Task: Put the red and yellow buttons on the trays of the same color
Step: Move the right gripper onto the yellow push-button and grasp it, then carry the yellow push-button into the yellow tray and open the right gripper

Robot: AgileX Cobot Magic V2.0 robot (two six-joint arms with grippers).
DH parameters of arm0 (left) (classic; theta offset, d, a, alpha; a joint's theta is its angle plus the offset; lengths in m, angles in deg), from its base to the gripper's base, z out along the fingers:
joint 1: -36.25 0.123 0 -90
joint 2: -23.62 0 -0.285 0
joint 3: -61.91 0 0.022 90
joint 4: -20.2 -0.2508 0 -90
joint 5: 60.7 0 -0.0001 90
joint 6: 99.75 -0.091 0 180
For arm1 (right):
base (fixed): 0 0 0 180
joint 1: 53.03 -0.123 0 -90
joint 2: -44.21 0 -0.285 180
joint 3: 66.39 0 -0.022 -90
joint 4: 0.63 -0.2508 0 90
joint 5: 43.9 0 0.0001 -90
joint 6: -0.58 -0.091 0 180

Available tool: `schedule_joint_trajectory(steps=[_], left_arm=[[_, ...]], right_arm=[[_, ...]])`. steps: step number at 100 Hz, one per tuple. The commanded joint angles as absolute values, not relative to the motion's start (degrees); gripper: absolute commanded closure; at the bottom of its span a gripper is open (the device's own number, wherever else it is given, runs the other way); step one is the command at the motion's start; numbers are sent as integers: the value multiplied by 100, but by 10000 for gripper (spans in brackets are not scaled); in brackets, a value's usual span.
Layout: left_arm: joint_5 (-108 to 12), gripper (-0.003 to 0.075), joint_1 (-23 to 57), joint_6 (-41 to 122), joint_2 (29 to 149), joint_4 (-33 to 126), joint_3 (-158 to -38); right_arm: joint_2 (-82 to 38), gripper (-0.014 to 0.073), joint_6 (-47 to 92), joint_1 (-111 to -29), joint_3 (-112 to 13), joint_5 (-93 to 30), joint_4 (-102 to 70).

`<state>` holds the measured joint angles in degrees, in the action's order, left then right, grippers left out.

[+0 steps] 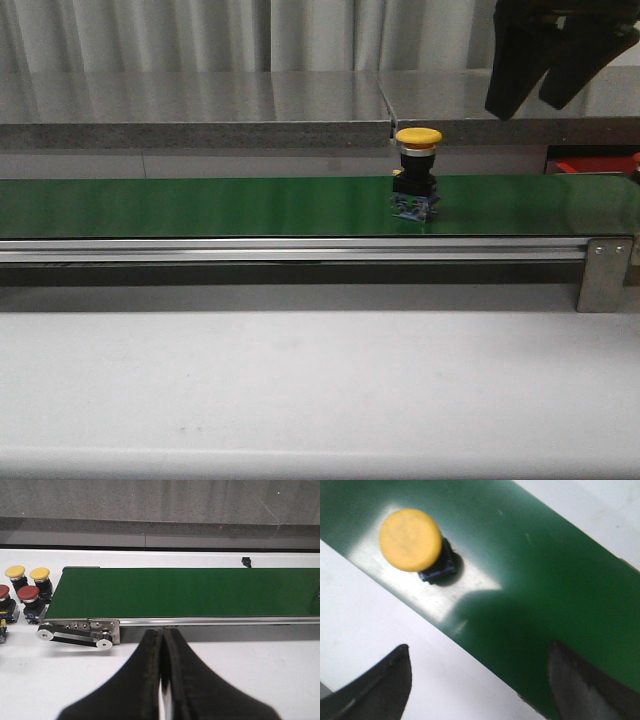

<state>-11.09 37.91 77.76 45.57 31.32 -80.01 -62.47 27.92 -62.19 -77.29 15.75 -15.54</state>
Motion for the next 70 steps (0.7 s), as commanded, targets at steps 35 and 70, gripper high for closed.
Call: schedule_joint_trajectory(steps=[35, 70], left_arm=[[-1519, 741, 3750, 7789, 4632, 3188, -8130], [-1519, 741, 3750, 7789, 4632, 3188, -8130]], right_arm=[[-6783, 33, 3186, -6510, -7859, 511, -1986], [-6842, 424, 3186, -6510, -7859, 301, -2008]])
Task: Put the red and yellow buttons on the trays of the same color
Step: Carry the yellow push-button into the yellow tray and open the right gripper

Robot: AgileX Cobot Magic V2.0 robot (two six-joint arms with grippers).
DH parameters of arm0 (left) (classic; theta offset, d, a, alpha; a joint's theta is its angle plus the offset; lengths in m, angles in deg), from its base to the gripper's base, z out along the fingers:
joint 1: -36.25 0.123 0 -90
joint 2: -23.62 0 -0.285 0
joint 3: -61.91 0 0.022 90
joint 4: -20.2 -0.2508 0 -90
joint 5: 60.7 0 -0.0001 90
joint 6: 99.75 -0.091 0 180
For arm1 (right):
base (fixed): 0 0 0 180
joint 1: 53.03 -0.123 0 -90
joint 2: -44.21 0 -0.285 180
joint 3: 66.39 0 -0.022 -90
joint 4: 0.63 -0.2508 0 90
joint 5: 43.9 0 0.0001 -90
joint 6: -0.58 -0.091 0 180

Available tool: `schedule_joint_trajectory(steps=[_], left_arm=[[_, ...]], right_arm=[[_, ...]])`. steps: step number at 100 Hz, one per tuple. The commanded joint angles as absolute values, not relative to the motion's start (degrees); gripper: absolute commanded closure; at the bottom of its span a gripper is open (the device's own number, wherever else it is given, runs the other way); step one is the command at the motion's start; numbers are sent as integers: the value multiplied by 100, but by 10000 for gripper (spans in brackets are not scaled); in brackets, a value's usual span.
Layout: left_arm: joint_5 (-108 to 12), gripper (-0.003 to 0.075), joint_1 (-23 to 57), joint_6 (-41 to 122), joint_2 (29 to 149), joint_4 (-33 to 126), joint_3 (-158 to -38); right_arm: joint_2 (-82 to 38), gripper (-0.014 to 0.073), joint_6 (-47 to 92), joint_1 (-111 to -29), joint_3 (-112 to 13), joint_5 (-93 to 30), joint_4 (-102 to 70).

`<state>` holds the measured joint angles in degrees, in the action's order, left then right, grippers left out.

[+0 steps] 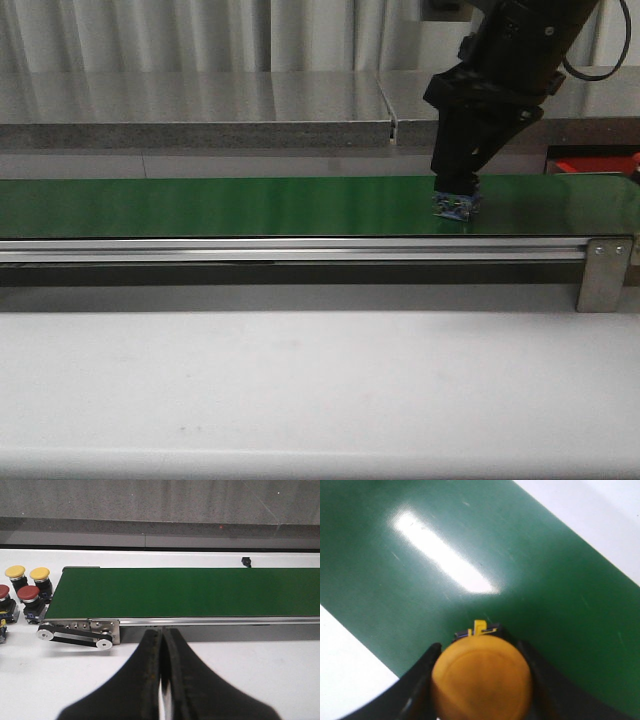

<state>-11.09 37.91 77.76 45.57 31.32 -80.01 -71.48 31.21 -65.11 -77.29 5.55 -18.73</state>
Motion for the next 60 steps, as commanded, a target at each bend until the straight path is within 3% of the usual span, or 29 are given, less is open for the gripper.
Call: schedule_joint_trajectory(steps=[1, 60], left_arm=[[-1519, 741, 3750, 7789, 4632, 3188, -8130], [-1519, 741, 3750, 7789, 4632, 3188, -8130]], right_arm=[[-6837, 424, 3186, -6510, -7859, 293, -2008], [-5778, 424, 2780, -5921, -7853, 464, -2038]])
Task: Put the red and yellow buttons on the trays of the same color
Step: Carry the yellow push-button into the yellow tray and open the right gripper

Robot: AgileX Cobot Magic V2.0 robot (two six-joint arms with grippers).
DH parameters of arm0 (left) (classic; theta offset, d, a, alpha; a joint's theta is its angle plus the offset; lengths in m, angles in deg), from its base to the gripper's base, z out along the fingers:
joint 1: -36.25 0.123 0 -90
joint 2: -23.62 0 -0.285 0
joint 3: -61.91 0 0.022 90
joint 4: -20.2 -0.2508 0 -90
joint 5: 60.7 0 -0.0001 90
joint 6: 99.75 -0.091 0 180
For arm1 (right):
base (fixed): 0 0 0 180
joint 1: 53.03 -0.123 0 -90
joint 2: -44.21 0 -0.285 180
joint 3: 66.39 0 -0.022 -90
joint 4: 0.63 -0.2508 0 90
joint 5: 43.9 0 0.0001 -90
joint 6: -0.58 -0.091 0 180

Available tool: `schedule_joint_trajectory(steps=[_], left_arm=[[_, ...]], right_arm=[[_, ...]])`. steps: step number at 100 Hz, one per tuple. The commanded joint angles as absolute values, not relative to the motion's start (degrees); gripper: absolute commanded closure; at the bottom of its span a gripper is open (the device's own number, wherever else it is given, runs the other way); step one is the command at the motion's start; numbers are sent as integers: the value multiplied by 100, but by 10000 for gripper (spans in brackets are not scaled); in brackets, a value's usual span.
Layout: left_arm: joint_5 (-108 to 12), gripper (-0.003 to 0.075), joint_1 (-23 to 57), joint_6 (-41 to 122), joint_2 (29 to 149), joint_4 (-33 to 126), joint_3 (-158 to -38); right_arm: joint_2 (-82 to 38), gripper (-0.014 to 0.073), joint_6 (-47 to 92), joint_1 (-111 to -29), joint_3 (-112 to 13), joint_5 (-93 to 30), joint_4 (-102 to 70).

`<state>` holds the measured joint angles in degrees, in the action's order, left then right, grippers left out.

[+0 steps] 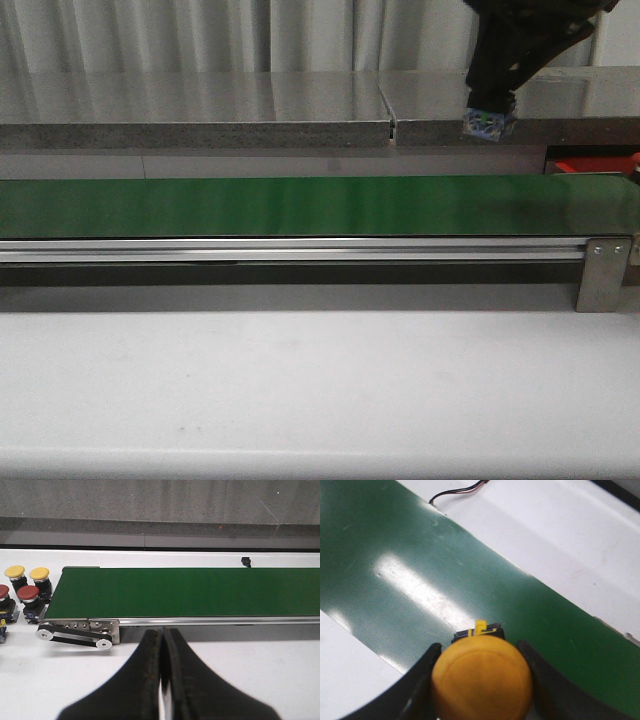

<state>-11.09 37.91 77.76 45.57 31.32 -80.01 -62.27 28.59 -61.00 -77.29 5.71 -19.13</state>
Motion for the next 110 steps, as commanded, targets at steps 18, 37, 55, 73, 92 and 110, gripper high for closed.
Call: schedule_joint_trajectory(steps=[18, 37, 55, 73, 92, 110], left_arm=[[-1519, 741, 3750, 7789, 4632, 3188, -8130], [-1519, 741, 3750, 7789, 4632, 3188, -8130], [-1519, 741, 3750, 7789, 4632, 3188, -8130], [-1519, 741, 3750, 7789, 4632, 3188, -8130], [-1519, 741, 3750, 7789, 4632, 3188, -8130], [-1519, 741, 3750, 7789, 4632, 3188, -8130]], right_arm=[[-5544, 424, 2612, -5473, -7853, 721, -2038], [-5353, 424, 2582, -4896, -7690, 826, -2031], [-5190, 424, 2563, -4268, -7002, 491, -2035], [-5174, 424, 2563, -3681, -6452, -65, -2035], [-5239, 424, 2563, -3274, -6151, -443, -2057], [-5498, 424, 2563, -3200, -5975, -781, -2220]])
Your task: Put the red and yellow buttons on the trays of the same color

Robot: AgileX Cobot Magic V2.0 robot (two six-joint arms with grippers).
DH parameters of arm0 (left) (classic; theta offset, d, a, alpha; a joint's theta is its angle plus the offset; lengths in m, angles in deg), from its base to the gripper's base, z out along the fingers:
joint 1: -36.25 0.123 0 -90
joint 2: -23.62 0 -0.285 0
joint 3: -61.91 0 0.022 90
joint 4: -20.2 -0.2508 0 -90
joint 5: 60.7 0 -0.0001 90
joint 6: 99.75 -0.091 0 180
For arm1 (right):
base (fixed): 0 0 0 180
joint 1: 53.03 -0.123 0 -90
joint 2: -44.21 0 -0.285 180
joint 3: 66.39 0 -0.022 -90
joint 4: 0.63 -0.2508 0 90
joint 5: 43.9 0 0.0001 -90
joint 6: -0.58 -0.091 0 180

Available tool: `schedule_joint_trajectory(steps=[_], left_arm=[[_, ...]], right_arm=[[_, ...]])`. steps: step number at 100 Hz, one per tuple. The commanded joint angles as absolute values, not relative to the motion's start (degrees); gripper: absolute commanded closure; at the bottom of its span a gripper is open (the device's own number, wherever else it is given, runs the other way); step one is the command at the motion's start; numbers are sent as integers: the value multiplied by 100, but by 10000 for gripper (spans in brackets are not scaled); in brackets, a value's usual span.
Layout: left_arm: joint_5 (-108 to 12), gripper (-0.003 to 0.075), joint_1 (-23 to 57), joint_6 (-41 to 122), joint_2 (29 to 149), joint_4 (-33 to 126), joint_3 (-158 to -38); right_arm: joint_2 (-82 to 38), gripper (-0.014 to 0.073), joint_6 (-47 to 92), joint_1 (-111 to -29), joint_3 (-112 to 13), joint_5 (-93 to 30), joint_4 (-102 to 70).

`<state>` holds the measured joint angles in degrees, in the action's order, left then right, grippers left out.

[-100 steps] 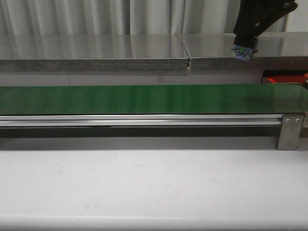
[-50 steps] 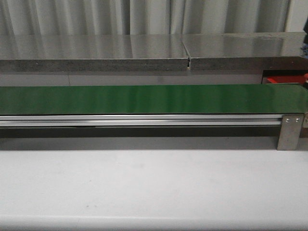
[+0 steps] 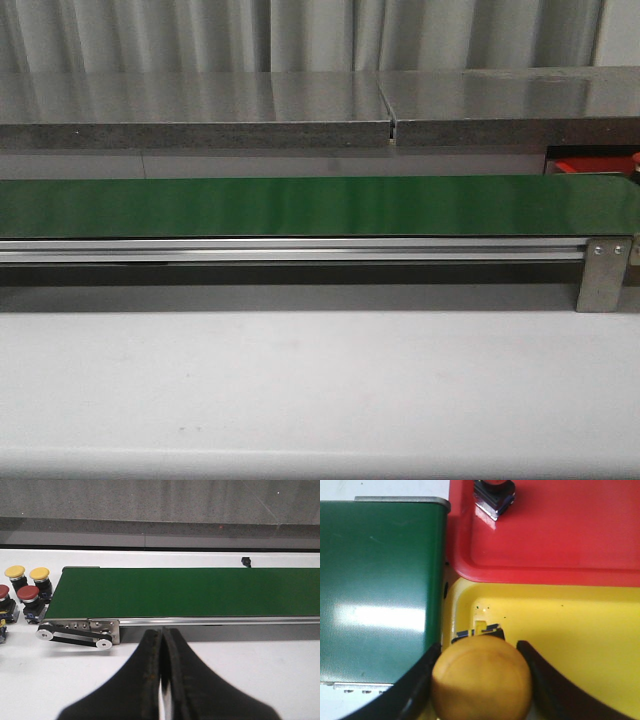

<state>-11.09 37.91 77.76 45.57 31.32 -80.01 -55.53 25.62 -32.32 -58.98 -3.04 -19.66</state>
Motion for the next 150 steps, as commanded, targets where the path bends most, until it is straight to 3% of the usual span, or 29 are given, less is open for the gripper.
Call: schedule_joint_trajectory(steps=[1, 52, 92, 121, 135, 150], left_arm=[[-1519, 741, 3750, 7789, 4632, 3188, -8130], [-1519, 741, 3750, 7789, 4632, 3188, -8130], [-1519, 741, 3750, 7789, 4632, 3188, -8130], [-1519, 741, 3750, 7789, 4632, 3188, -8130], [-1519, 741, 3750, 7789, 4632, 3188, -8130], [-1519, 741, 3750, 7789, 4632, 3188, -8130]], right_arm=[[-5514, 424, 2563, -3200, -5975, -822, -2247], [-6564, 415, 2563, -3191, -5980, -1531, -2311], [-6629, 80, 2563, -3191, -5993, -1533, -2450], [-6128, 64, 2682, -3191, -5938, -1510, -2430], [-5701, 158, 2741, -3199, -5793, -1482, -2423], [-5141, 450, 2896, -3219, -5468, -1594, -2423]])
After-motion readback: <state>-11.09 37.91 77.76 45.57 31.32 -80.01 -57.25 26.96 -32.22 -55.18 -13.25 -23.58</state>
